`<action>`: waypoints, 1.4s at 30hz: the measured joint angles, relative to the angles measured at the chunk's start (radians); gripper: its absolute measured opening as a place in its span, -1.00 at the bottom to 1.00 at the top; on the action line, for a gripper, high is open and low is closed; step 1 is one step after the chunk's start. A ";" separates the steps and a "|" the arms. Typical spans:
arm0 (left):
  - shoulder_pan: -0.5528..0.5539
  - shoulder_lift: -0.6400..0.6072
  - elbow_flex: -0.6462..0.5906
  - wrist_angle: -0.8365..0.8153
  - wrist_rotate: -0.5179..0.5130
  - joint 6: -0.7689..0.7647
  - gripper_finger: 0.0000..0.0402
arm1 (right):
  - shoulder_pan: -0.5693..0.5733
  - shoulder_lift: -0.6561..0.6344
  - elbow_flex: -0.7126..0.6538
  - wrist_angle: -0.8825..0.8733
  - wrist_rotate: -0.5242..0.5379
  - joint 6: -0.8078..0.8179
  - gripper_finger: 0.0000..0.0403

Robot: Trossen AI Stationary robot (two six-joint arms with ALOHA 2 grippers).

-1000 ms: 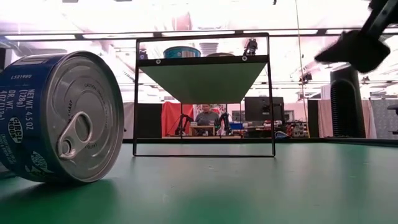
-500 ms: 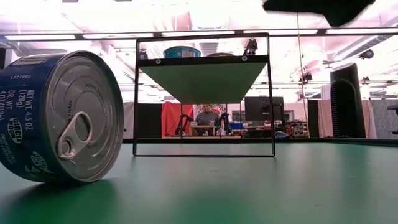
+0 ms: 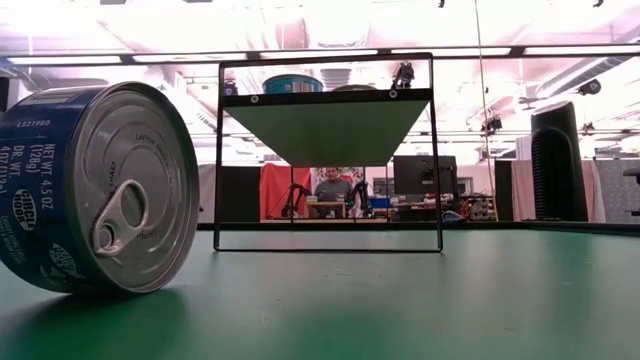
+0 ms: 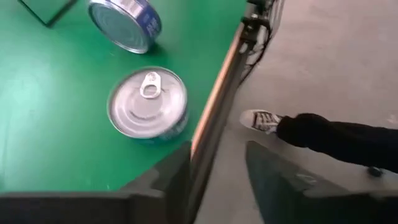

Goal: Stack canned seafood by type on shelf
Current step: Stack the green blue tuna can on top of the other green blue can on the shelf

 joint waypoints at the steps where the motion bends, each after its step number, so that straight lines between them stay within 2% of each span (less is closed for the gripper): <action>1: 0.002 0.000 -0.007 -0.001 0.001 0.001 -0.22 | 0.000 0.000 -0.001 -0.001 0.000 0.007 0.99; 6: 0.033 0.000 -0.063 -0.001 0.151 0.035 0.23 | 0.000 0.000 -0.002 -0.001 -0.001 0.061 0.99; 10: 0.059 0.000 -0.073 0.003 0.115 0.083 0.52 | 0.000 0.000 -0.002 -0.001 -0.001 0.095 0.99; 15: 0.062 -0.005 -0.082 0.000 0.093 0.151 0.71 | 0.001 0.001 -0.002 -0.001 -0.005 0.116 0.99; 17: 0.057 -0.011 -0.102 0.000 0.105 0.152 0.73 | 0.000 0.006 -0.002 -0.001 -0.006 0.113 0.99; 20: 0.049 -0.013 -0.147 0.000 0.177 0.135 0.74 | 0.000 0.016 -0.002 -0.001 -0.006 0.103 0.99; 27: 0.043 -0.021 -0.261 0.001 0.295 0.106 0.67 | -0.002 0.032 -0.003 -0.001 -0.006 0.111 0.99; 33: 0.077 -0.057 -0.391 0.052 0.377 0.112 0.64 | 0.006 0.039 -0.004 -0.001 -0.028 0.141 0.99; 39: 0.126 -0.083 -0.474 0.248 0.371 0.258 0.63 | 0.028 0.039 -0.004 0.004 -0.056 0.127 0.99; 42: 0.159 -0.084 -0.488 0.273 0.345 0.318 0.62 | 0.042 0.045 -0.004 0.007 -0.027 0.099 0.99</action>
